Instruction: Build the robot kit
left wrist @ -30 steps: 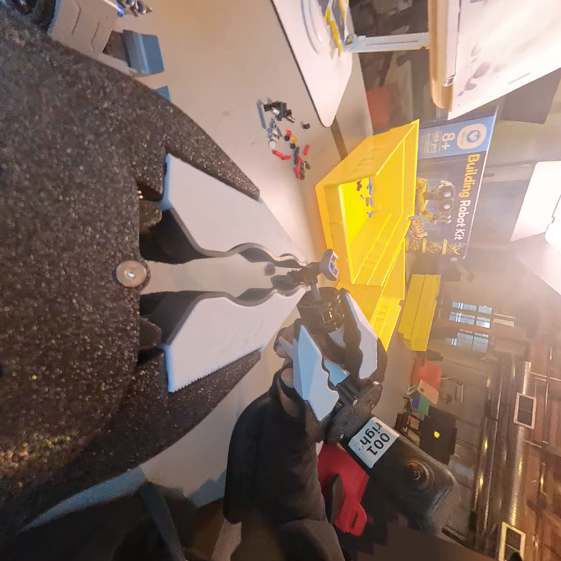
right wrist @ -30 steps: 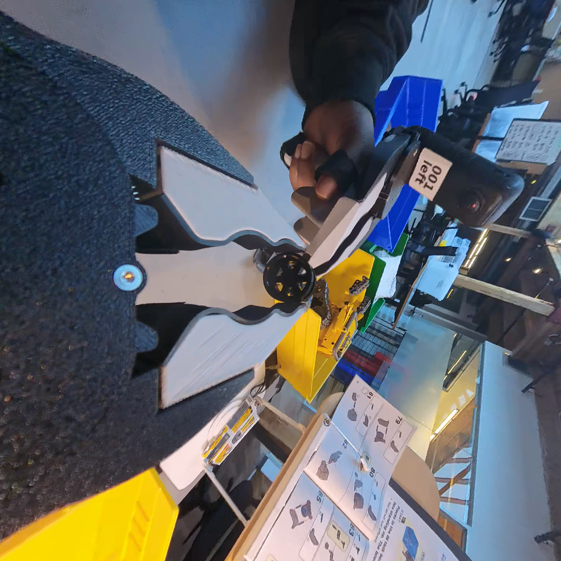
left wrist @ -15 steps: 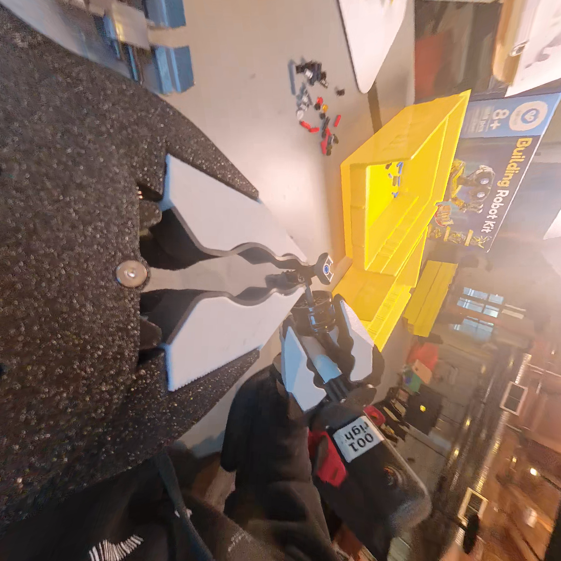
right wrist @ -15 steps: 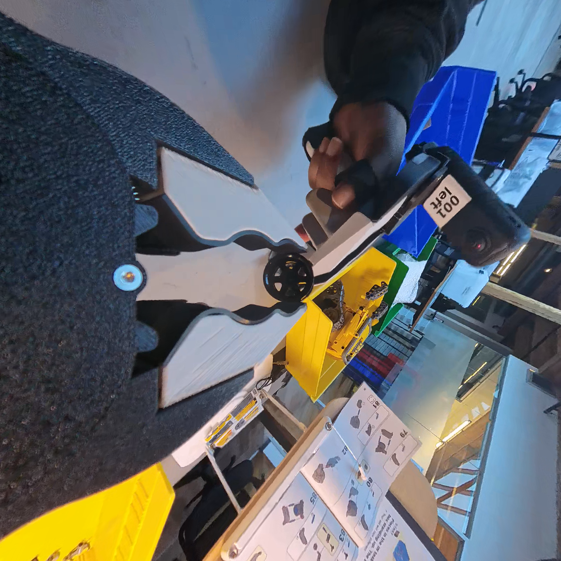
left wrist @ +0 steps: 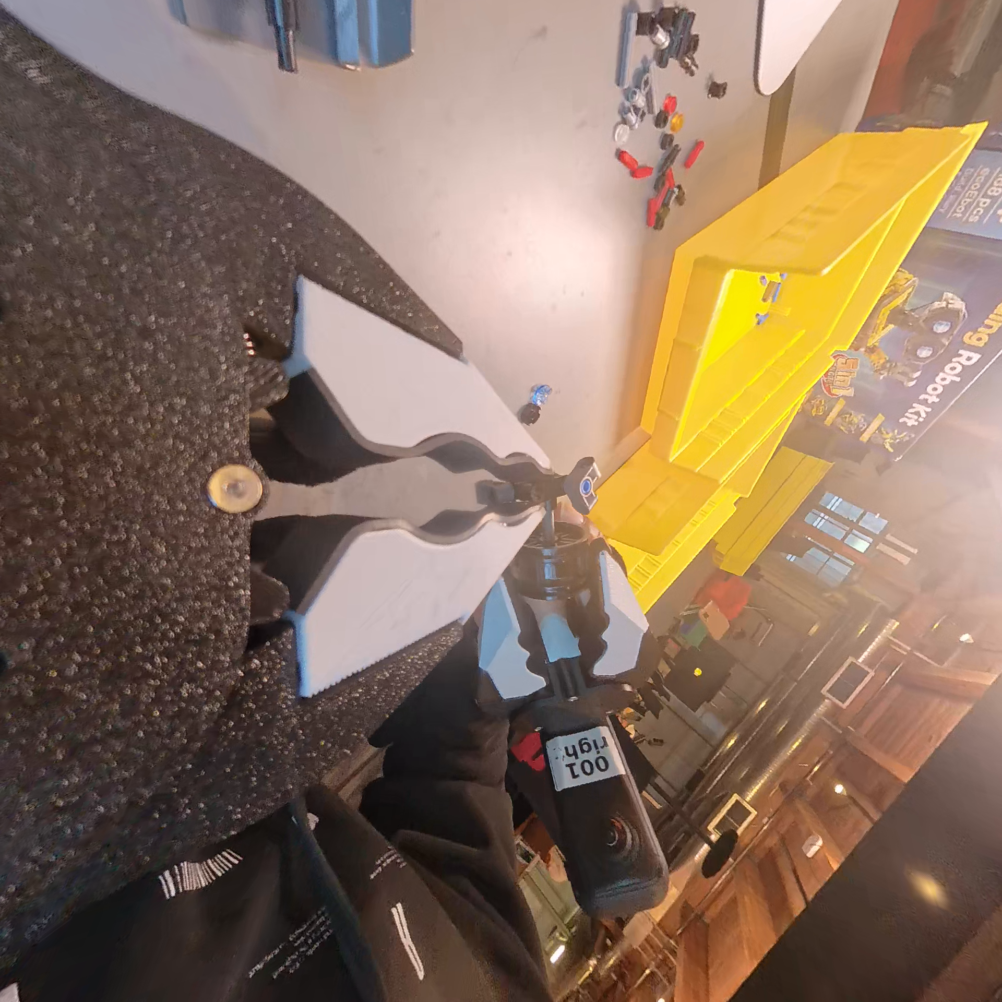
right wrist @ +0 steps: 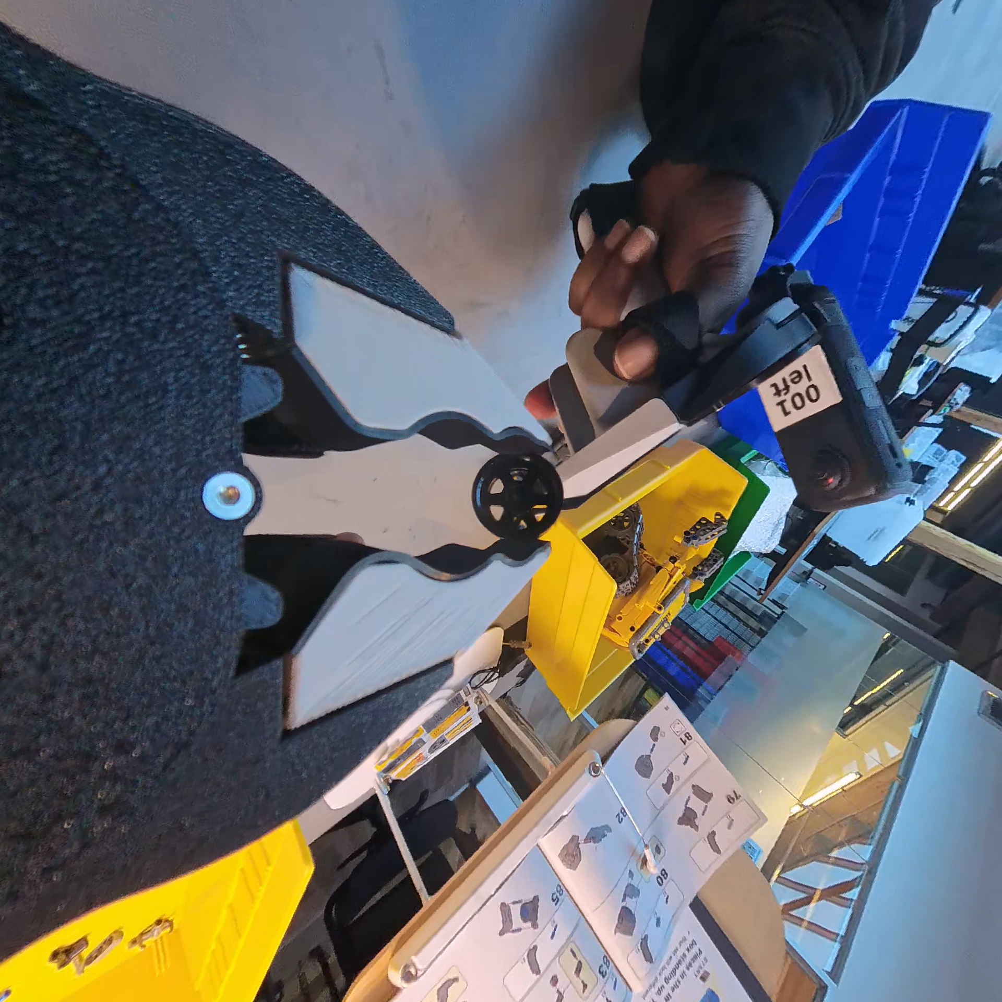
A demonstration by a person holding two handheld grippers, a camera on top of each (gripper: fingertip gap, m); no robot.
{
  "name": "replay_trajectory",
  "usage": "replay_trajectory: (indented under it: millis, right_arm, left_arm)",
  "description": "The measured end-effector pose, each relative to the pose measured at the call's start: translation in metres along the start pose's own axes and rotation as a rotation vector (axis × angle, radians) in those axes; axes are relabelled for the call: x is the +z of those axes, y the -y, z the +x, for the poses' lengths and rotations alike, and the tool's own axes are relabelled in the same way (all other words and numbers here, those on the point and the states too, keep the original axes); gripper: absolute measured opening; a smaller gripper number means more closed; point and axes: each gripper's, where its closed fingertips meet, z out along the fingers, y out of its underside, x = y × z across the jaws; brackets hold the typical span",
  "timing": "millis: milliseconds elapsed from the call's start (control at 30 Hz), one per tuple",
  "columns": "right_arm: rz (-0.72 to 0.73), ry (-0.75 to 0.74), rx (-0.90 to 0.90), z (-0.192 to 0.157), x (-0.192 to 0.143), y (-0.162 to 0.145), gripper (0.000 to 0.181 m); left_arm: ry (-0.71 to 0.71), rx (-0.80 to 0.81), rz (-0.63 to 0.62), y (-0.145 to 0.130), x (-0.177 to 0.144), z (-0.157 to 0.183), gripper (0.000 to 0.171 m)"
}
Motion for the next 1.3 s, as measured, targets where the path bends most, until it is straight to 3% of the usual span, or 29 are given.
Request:
replay_trajectory:
  millis: [300,500,667,800,1133,1300]
  right_arm:
    - [-0.05,0.013,-0.022,-0.002,0.004,-0.013,0.031]
    - [-0.04,0.067,-0.144,-0.005,-0.002,-0.004,0.031]
    - [-0.032,0.176,-0.042,-0.015,-0.007,-0.007,0.032]
    - [-0.178,0.311,0.092,-0.031,-0.006,-0.028,0.032]
    - [-0.365,0.456,0.349,-0.05,-0.012,-0.048,0.032]
    - [-0.528,0.519,0.432,-0.066,-0.019,-0.061,0.032]
  left_arm:
    - [0.055,0.038,-0.041,-0.005,0.001,-0.011,0.005]
    - [0.035,0.139,-0.118,-0.007,0.003,-0.004,0.007]
    - [-0.051,-0.011,-0.191,-0.024,0.006,-0.001,0.007]
    - [-0.043,-0.081,-0.34,-0.05,0.005,-0.009,0.007]
    - [-0.002,-0.017,-0.502,-0.079,0.003,-0.012,0.007]
    - [0.042,0.164,-0.623,-0.095,-0.001,-0.015,0.014]
